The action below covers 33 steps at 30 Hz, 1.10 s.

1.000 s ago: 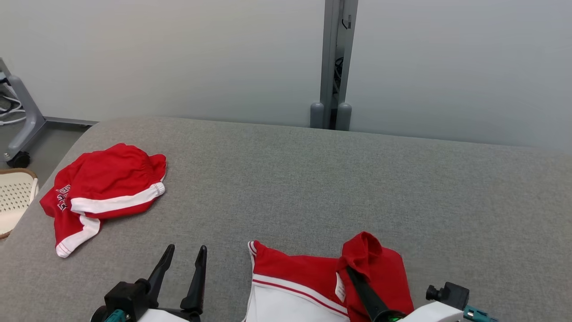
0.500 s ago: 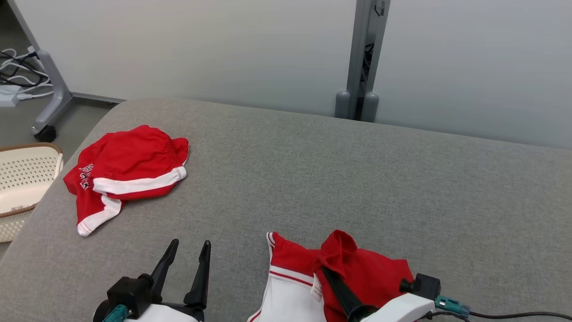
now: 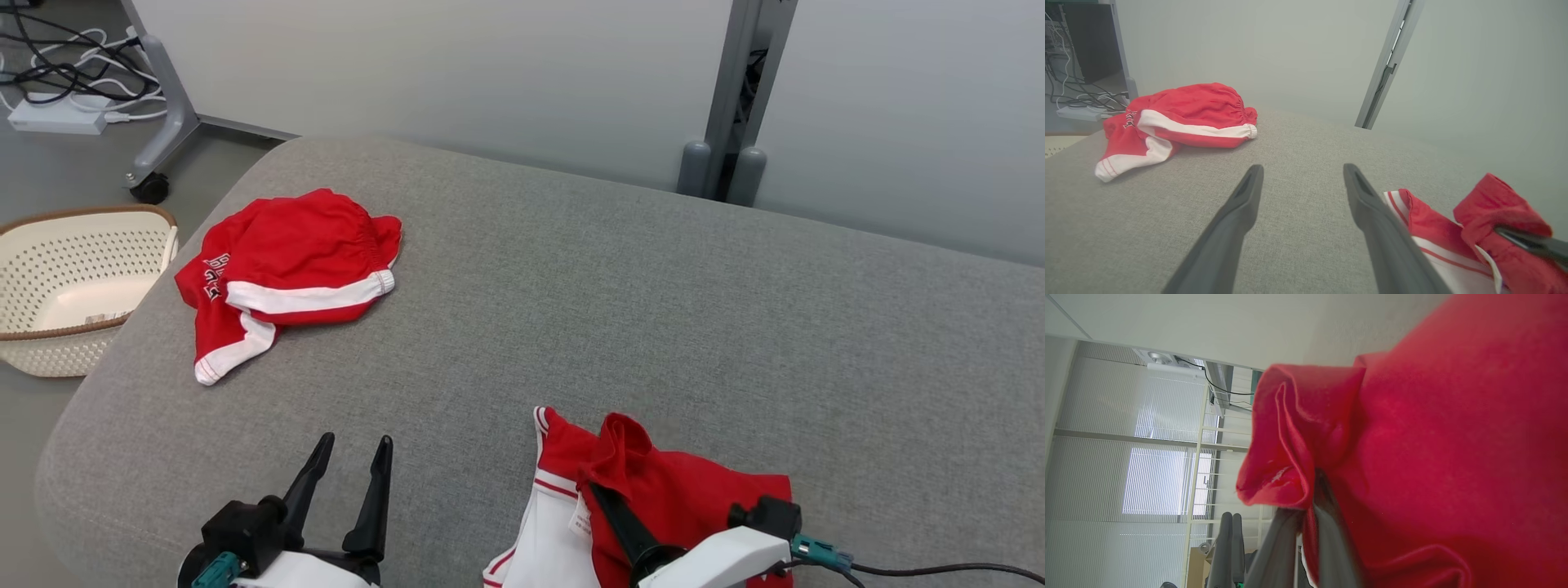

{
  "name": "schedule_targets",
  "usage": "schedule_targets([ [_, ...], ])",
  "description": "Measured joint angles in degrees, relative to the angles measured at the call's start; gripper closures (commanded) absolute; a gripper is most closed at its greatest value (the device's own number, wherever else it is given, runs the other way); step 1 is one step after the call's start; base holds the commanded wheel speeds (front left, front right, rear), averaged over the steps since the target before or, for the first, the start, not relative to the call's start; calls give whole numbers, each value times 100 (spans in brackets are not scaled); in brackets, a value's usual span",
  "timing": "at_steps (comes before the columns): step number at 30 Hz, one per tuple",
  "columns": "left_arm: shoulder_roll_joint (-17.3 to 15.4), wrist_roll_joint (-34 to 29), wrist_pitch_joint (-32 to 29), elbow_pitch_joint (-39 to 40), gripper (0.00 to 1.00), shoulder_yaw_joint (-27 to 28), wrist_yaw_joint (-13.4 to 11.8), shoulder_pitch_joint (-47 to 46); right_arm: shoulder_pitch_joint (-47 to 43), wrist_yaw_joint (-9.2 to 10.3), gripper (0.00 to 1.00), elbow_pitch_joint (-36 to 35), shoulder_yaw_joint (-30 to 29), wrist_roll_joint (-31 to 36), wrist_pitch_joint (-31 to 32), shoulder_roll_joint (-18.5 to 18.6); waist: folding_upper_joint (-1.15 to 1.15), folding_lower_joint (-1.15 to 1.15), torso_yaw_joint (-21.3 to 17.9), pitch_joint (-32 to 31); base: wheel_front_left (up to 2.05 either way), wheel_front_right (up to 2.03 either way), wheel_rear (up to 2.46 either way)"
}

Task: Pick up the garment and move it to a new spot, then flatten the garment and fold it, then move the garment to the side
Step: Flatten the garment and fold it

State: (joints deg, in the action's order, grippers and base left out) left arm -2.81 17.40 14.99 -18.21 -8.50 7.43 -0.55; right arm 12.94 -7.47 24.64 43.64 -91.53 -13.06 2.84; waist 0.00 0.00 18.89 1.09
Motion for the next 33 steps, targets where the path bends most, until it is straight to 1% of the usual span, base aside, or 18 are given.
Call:
schedule_targets([
  [5, 1, 35, 0, -3, 0, -37, -1, -27, 18, 0, 100, 46, 86, -149, 1, -1, 0, 0, 131, 80, 0, 0, 0],
  [7, 1, 36, 0, -5, 0, -49, -1, -29, 37, 0, 100, 169, 114, -309, 91, -9, 0, 0, 179, 106, 0, 0, 0],
  [8, 1, 36, -1, -11, 0, -59, -1, -31, 49, 0, 89, 338, 193, -331, 191, -7, 0, 0, 218, 122, 0, 0, 0],
  [9, 2, 36, -1, -15, 0, -63, -1, -36, 63, 0, 0, 387, 234, -324, 192, -7, 0, 0, 232, 127, 0, 0, 0],
  [12, 2, 36, -1, -23, 0, -59, -1, -58, 71, 0, 0, 364, 333, -374, 271, -15, 0, 0, 245, 136, 0, 0, 0],
  [19, 1, 36, -1, -62, 0, -26, -1, -62, 125, 0, 0, 126, 297, -591, 186, -10, 0, 0, 169, 49, 0, 0, 0],
  [25, 2, 32, 0, -88, 0, -19, -1, -9, 198, 0, 0, -245, 310, -702, 168, -14, 0, 0, 72, -130, 0, 0, 0],
  [29, 0, 23, -1, -66, 0, 48, -2, 21, 259, 0, 0, -464, 151, -613, 144, -8, 0, 0, -70, -229, 0, 0, 0],
  [33, 1, 16, 0, -20, 0, 73, -2, 31, 413, 0, 0, -804, 53, -235, 133, 221, 0, 0, -255, -334, 0, 0, 0],
])
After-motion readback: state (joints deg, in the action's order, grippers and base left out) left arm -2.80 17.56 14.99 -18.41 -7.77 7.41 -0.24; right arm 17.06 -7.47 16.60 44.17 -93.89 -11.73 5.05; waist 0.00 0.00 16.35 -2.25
